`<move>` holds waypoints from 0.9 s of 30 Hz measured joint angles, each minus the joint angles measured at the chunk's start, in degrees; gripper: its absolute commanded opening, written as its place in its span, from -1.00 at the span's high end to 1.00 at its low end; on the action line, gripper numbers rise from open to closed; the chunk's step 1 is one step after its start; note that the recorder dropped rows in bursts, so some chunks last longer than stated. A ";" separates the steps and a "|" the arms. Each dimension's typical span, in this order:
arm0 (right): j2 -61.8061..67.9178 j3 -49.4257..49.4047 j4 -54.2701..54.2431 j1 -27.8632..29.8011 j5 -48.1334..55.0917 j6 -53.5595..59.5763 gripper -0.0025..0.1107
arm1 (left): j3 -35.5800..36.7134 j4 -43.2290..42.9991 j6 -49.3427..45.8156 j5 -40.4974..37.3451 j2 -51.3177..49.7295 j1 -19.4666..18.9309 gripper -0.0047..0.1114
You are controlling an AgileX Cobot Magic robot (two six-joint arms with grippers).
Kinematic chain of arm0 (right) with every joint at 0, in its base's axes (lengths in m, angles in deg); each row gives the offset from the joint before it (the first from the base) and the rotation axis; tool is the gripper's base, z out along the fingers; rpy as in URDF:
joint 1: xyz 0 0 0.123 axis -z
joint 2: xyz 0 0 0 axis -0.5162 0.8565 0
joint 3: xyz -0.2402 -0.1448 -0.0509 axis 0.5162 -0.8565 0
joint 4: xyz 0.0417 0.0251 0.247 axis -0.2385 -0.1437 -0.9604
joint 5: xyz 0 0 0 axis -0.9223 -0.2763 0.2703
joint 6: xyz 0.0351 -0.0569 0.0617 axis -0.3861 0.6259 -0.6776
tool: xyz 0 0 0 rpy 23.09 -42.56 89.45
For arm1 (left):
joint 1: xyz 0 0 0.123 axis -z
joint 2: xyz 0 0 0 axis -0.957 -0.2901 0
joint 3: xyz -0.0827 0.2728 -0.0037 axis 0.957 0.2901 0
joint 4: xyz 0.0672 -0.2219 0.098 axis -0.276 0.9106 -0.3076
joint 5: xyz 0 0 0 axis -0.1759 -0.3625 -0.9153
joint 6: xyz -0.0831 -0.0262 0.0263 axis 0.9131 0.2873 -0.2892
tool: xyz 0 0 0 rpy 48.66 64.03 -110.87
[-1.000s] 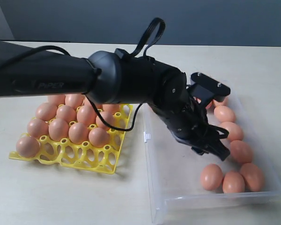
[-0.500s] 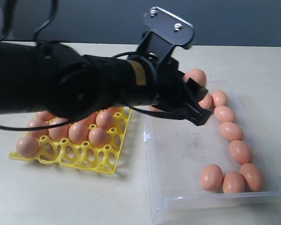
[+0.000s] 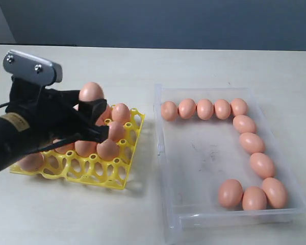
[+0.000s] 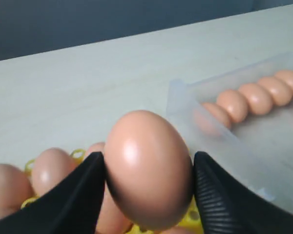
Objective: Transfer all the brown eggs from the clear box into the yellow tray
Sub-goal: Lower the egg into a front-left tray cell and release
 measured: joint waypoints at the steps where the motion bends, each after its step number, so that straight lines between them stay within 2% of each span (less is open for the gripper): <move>1: 0.00 0.00 0.00 0.00 0.00 0.00 0.97 | 1.18 0.83 -0.98 0.98 0.18 -0.10 0.91; 5: 0.00 0.00 0.00 0.00 0.00 0.00 0.97 | 6.23 5.51 -6.64 5.29 0.73 -0.10 0.91; 9: 0.00 0.00 0.00 0.00 0.00 0.00 0.97 | 10.68 15.56 -12.73 9.64 1.13 -0.10 0.91; 12: 0.00 0.00 0.00 0.00 0.00 0.00 0.97 | 13.67 18.28 -14.00 10.20 1.13 -0.22 0.91; 20: 0.00 0.00 0.00 0.00 0.00 0.00 0.97 | 17.09 18.15 -13.00 10.57 1.13 -0.22 0.91; 25: 0.00 0.00 0.00 0.00 0.00 0.00 0.97 | 17.22 9.25 -8.46 10.71 1.13 -0.22 0.91; 27: 0.00 0.00 0.00 0.00 0.00 0.00 0.97 | 17.22 9.04 -7.94 10.82 1.13 -0.22 0.91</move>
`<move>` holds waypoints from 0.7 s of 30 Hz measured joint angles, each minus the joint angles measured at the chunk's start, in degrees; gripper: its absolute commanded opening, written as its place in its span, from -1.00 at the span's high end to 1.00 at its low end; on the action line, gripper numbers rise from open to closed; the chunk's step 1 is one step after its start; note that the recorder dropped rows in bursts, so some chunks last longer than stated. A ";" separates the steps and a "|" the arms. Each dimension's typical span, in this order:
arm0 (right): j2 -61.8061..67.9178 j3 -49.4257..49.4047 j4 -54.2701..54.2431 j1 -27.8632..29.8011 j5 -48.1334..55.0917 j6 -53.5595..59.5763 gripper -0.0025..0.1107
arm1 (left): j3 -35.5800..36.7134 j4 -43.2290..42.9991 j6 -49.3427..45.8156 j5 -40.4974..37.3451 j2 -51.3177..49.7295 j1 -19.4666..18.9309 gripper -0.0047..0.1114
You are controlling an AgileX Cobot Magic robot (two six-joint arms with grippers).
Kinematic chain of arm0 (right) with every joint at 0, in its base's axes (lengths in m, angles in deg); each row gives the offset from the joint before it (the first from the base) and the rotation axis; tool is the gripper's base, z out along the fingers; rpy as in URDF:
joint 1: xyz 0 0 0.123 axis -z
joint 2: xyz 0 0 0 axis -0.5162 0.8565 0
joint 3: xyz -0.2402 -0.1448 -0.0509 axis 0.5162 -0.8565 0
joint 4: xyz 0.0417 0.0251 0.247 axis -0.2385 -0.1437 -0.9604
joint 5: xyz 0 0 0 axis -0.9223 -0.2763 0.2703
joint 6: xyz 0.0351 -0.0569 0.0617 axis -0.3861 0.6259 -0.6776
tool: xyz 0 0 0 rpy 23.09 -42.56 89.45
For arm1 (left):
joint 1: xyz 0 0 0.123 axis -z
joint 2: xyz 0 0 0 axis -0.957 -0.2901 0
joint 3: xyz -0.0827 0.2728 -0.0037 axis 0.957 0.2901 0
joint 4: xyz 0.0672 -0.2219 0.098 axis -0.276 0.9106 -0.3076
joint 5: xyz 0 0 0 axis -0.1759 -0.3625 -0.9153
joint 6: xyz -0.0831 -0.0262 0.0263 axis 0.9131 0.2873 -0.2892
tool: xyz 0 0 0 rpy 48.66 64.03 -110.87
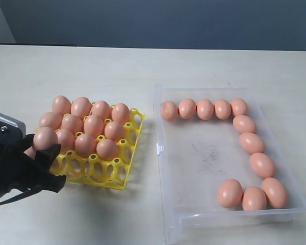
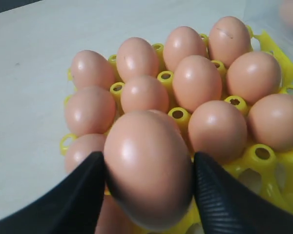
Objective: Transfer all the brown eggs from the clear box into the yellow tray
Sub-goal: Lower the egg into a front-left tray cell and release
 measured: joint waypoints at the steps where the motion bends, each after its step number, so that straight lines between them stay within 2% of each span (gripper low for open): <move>1: 0.00 0.00 0.00 0.00 0.00 0.00 0.97 | 0.00 1.53 0.26 0.14 -0.13 0.00 0.91; 7: 0.00 0.00 0.00 0.00 0.00 0.00 0.97 | 0.00 1.08 3.83 -0.86 -2.60 0.00 0.91; 11: 0.00 0.00 0.00 0.00 0.00 0.00 0.97 | -0.23 -5.71 9.89 -1.05 -7.33 0.00 0.91; 21: 0.00 0.00 0.00 0.00 0.00 0.00 0.97 | -3.13 -5.26 10.60 0.48 -10.35 0.00 0.91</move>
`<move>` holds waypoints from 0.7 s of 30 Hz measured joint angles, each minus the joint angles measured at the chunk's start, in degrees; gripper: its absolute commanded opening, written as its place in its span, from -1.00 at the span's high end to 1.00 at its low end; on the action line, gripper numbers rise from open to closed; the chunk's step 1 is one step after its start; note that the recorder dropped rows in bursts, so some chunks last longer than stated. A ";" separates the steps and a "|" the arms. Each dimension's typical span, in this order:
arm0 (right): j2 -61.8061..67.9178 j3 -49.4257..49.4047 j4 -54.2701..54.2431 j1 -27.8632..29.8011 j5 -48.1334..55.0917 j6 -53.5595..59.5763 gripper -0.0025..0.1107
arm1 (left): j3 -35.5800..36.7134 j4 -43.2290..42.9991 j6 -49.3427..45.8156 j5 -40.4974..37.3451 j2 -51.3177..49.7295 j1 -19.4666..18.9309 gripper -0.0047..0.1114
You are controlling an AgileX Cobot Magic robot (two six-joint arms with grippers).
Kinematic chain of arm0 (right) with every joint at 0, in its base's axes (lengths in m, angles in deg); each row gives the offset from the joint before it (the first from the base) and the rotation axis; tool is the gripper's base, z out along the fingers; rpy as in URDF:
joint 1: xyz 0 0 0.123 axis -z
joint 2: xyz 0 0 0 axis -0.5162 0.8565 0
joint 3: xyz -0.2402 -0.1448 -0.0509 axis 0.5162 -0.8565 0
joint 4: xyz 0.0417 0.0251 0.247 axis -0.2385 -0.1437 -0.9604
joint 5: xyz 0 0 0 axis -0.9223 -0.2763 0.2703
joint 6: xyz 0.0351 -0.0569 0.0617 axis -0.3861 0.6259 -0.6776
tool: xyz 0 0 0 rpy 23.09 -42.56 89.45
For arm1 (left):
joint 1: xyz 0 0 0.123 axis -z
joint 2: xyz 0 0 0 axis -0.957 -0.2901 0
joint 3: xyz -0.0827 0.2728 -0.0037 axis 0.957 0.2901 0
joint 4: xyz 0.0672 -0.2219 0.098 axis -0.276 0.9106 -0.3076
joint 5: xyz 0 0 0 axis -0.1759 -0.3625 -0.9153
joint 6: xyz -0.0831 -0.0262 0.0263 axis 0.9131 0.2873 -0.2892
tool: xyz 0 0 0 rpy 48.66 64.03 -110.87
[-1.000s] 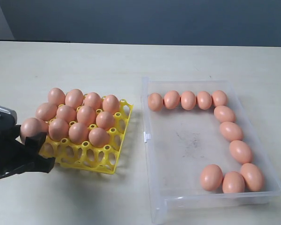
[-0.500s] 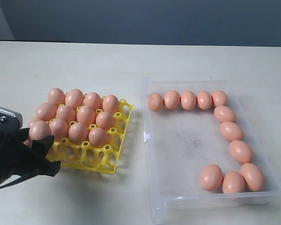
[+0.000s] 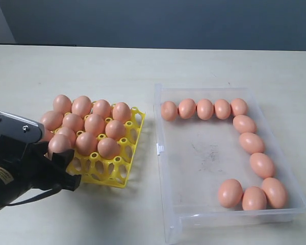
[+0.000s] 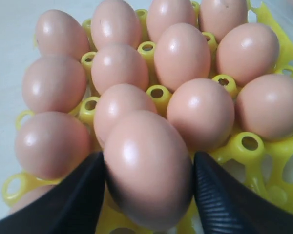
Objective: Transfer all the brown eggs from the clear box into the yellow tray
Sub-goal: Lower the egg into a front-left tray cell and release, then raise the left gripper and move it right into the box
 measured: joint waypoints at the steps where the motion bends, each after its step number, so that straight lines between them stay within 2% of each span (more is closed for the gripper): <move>1: 0.00 0.00 0.00 0.00 0.00 0.00 0.97 | -0.09 0.00 0.00 0.12 0.00 0.00 0.89; 5: 0.00 0.00 0.00 0.00 0.00 0.00 0.97 | -0.22 0.10 0.00 0.08 0.00 0.00 0.70; 10: 0.00 0.00 0.00 0.00 0.00 0.00 0.97 | -0.22 0.10 0.00 -0.28 0.00 0.00 0.22; 12: 0.00 0.00 0.00 0.00 0.00 0.00 0.97 | -0.22 0.22 0.00 -0.28 0.00 0.00 0.10; 15: 0.00 0.00 0.00 0.00 0.00 0.00 0.97 | -0.22 2.24 -0.67 -0.28 0.00 0.00 0.01; 21: 0.00 0.00 0.00 0.00 0.00 0.00 0.97 | -0.25 6.86 -4.96 -0.28 0.00 0.00 0.00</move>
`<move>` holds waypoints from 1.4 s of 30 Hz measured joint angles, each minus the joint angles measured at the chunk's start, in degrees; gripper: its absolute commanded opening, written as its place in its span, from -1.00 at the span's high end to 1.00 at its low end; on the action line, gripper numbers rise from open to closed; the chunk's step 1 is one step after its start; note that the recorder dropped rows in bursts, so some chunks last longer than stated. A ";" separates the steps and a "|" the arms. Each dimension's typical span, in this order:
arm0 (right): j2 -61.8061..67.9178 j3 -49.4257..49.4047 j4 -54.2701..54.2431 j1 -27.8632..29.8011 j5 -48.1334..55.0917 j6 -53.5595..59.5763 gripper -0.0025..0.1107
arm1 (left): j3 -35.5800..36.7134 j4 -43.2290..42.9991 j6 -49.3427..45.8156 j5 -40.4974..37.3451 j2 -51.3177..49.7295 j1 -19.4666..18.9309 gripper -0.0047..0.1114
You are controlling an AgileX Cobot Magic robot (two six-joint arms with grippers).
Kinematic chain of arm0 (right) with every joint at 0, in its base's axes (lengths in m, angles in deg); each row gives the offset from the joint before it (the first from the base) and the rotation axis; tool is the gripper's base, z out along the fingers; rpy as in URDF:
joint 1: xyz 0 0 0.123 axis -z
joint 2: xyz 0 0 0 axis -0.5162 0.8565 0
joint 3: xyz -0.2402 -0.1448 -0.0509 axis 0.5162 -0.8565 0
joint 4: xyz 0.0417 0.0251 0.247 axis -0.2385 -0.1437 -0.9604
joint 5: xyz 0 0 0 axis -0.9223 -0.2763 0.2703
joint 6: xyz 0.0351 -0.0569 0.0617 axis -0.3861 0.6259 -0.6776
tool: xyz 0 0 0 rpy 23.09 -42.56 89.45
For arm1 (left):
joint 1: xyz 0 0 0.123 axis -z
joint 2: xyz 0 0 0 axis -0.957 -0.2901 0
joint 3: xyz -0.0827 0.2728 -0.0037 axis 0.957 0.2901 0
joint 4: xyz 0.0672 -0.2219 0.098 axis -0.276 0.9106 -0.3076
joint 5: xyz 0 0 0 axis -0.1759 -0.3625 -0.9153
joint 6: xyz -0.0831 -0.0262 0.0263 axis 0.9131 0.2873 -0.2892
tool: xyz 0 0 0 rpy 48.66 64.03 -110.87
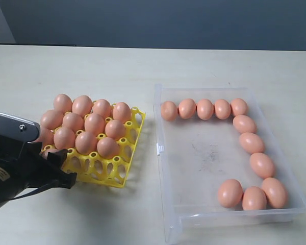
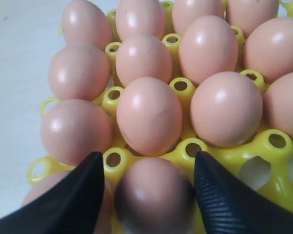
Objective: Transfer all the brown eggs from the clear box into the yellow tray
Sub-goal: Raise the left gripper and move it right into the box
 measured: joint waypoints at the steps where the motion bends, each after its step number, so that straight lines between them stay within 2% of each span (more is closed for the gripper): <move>1: 0.00 0.00 0.00 0.00 0.00 0.00 0.97 | 0.00 0.11 -0.17 0.00 0.00 0.00 0.00; 13: 0.00 0.00 0.00 0.00 0.00 0.00 0.97 | 0.00 -0.32 -0.78 1.22 0.11 0.00 0.00; 26: 0.00 0.00 0.00 0.00 0.00 0.00 0.97 | 0.00 0.40 -3.45 1.82 5.71 0.00 0.00; 32: 0.00 0.00 0.00 0.00 0.00 0.00 0.97 | -4.10 0.79 -4.63 -1.53 9.47 0.00 0.00; 35: 0.00 0.00 0.00 0.00 0.00 0.00 0.97 | -9.16 1.09 -6.03 -5.49 10.83 0.00 0.00; 37: 0.00 0.00 0.00 0.00 0.00 0.00 0.97 | -14.08 1.34 -6.25 -12.02 11.24 -0.10 0.00; 42: 0.00 0.00 0.00 0.00 0.00 0.00 0.97 | -28.81 0.02 -6.39 -36.68 8.73 -0.10 0.00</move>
